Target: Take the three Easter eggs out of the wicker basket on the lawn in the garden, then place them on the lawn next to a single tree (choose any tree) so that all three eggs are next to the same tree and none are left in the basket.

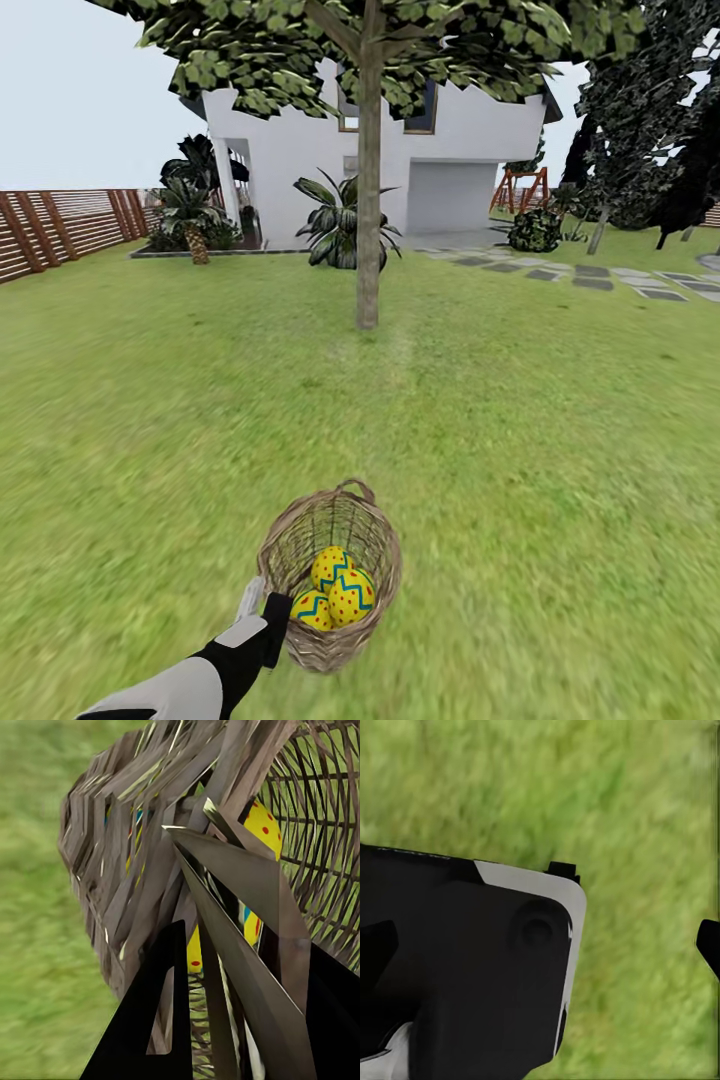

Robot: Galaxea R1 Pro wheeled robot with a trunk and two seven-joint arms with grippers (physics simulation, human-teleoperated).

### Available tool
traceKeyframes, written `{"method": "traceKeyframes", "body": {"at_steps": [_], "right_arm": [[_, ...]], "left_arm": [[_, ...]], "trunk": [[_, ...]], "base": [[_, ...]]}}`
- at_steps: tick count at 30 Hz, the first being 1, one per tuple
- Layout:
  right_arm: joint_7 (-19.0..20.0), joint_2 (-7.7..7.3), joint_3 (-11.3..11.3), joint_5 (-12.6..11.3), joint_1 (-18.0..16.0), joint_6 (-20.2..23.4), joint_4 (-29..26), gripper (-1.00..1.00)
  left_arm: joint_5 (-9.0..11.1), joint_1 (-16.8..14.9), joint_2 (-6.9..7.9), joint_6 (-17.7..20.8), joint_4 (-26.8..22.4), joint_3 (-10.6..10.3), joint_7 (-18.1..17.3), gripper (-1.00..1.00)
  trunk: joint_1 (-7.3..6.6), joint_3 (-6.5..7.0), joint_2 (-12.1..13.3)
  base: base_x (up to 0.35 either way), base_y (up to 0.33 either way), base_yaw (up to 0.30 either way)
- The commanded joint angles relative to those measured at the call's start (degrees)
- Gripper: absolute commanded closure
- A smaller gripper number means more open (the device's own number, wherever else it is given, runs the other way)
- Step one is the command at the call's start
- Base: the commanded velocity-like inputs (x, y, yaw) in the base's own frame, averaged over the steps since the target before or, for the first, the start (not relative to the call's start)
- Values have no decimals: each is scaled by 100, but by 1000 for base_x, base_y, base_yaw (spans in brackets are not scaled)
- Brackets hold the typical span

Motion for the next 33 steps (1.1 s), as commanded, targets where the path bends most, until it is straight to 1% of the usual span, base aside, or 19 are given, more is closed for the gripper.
{"method": "traceKeyframes", "body": {"at_steps": [1, 33], "right_arm": [[8, -4, -48, 50, -8, -34, 17, -100], [10, -4, -48, 50, -8, -33, 17, -100]], "left_arm": [[-36, -4, -4, -10, -15, 37, 34, 100], [-37, -4, -13, -1, -15, 36, 34, 100]], "trunk": [[7, -11, -12], [7, -11, -12]], "base": [[330, -90, 0], [330, -90, 0]]}}
